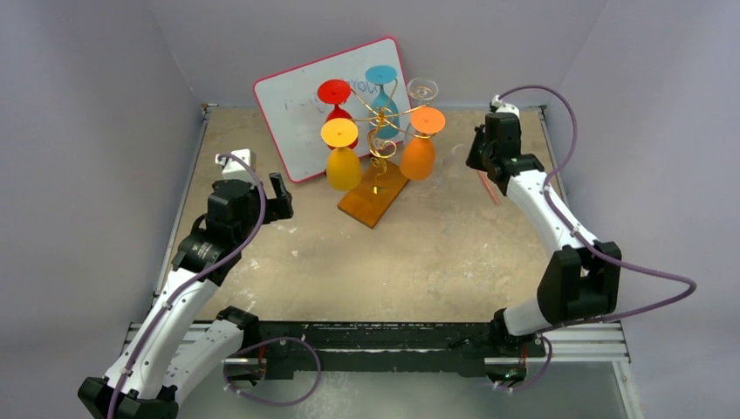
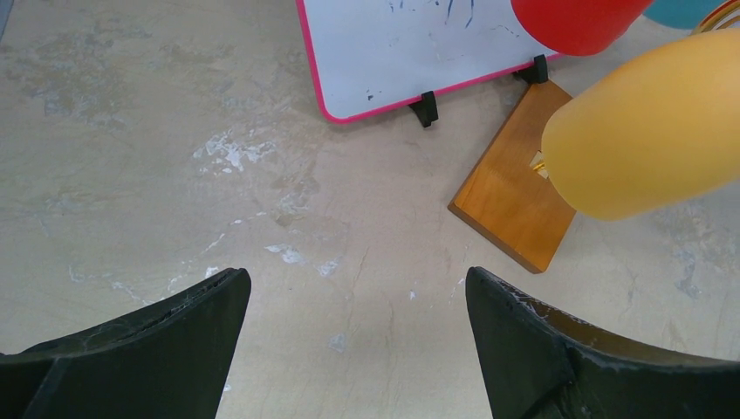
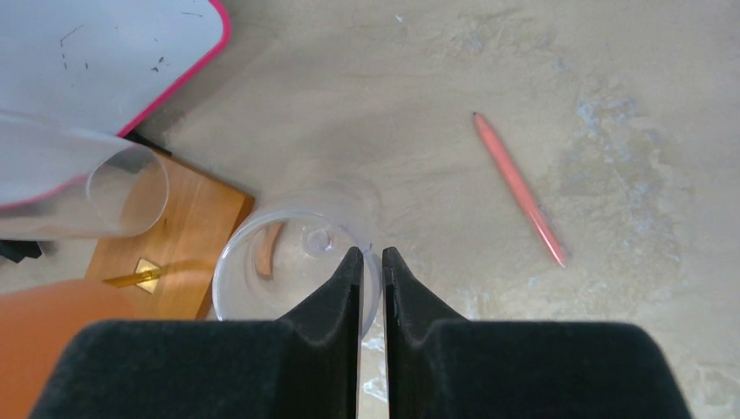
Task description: Place the wine glass upside down on the wine glass rack
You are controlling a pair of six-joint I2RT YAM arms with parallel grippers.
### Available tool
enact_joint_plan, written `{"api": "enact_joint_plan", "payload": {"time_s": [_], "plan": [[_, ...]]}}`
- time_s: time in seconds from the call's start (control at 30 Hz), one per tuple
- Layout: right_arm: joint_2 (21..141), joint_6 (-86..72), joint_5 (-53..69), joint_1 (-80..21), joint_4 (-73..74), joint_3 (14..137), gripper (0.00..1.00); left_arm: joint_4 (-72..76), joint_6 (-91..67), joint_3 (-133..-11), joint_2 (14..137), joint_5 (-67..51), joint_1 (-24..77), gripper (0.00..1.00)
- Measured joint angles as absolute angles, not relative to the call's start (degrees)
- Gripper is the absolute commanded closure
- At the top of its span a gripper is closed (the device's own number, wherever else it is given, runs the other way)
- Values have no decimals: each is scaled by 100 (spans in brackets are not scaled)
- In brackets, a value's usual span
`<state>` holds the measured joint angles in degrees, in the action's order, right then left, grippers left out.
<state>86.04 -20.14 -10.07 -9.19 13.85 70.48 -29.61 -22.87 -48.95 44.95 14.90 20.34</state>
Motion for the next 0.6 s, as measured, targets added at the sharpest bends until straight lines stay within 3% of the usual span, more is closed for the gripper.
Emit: {"api": "enact_joint_plan", "payload": {"time_s": [0.4, 0.6], "plan": [[7203, -1680, -1223, -919, 2174, 6512, 100, -2961, -2290, -4893, 4434, 1236, 2034, 9], [6484, -1511, -642, -915, 2759, 6420, 100, -2910, -2296, -4895, 4431, 711, 2034, 11]]}}
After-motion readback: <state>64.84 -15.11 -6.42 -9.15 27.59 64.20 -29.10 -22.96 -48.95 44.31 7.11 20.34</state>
